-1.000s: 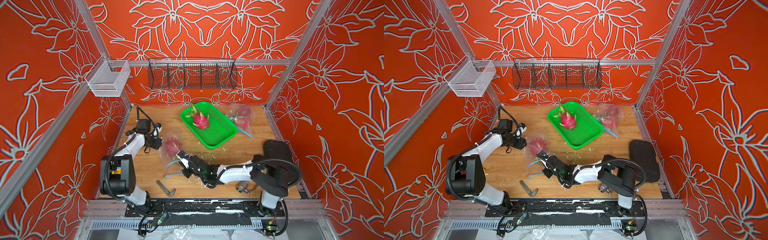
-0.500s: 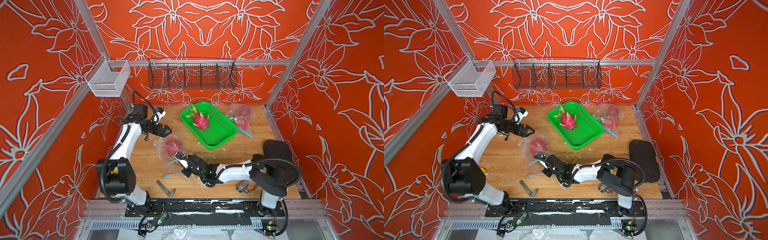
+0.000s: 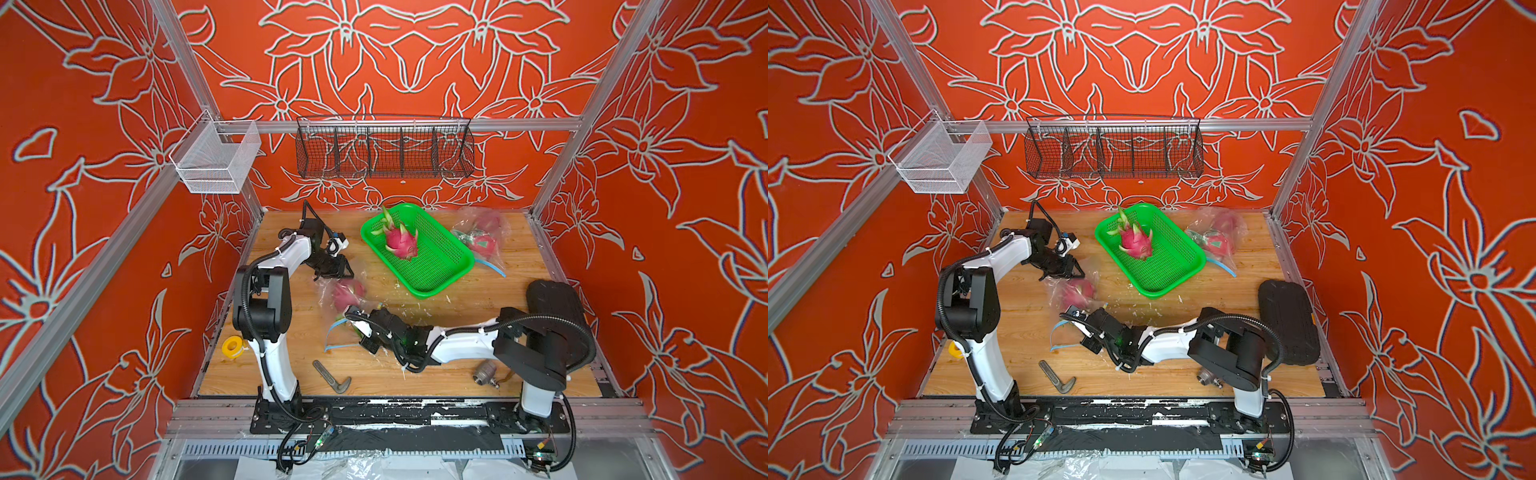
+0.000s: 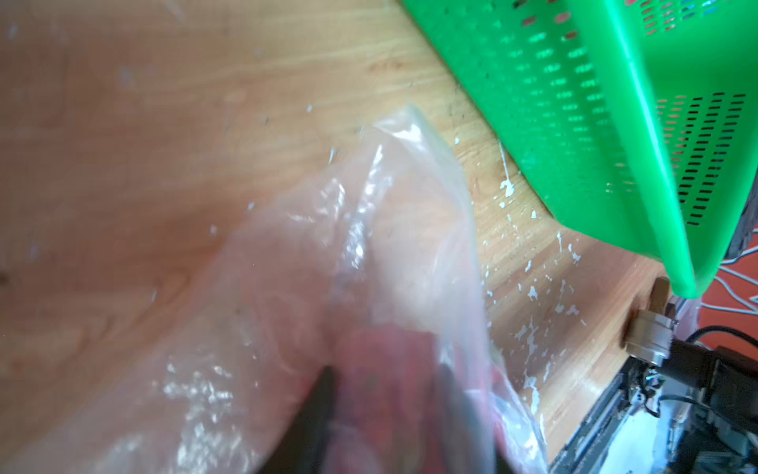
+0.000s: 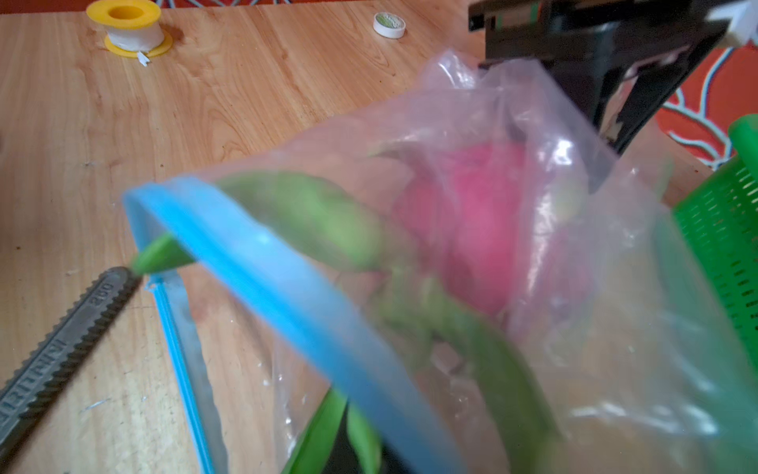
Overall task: Open the zip-top bag and take out the dragon fruit
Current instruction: Pick up the dragon fruit from the zipper food storage bag.
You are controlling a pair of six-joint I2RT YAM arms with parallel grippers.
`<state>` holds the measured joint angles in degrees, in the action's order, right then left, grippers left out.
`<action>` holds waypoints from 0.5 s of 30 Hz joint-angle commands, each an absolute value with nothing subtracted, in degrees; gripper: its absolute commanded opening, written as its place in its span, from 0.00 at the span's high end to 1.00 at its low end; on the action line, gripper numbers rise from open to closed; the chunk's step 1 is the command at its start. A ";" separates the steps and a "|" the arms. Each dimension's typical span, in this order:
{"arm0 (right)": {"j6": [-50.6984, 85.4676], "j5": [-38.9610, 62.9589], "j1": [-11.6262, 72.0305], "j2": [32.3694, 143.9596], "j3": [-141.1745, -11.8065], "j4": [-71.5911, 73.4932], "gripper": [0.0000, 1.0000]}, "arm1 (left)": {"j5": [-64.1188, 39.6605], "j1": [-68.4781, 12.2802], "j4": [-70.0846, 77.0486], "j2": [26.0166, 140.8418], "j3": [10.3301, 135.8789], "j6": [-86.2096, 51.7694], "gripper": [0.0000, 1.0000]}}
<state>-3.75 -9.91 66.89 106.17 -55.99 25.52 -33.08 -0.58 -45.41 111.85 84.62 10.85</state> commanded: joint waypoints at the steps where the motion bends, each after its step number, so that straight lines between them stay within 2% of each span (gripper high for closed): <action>1: -5.59 -9.37 67.24 107.20 -58.22 24.72 1.00 | -31.39 -0.88 -45.72 112.96 84.02 10.03 0.96; 3: -5.96 -8.82 67.23 107.36 -58.79 24.48 1.00 | -30.85 -0.63 -44.43 112.12 83.05 9.87 1.00; 7: -6.83 -7.16 67.48 106.56 -58.43 25.43 1.00 | -28.43 0.00 -41.48 109.72 81.65 9.62 1.00; 15: -6.71 -0.26 70.09 96.83 -53.59 28.64 1.00 | -8.07 2.20 -28.17 107.04 76.20 9.45 1.00</action>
<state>-6.02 -4.99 68.73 101.82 -55.22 25.67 -19.03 1.56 -34.81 108.14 77.67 8.97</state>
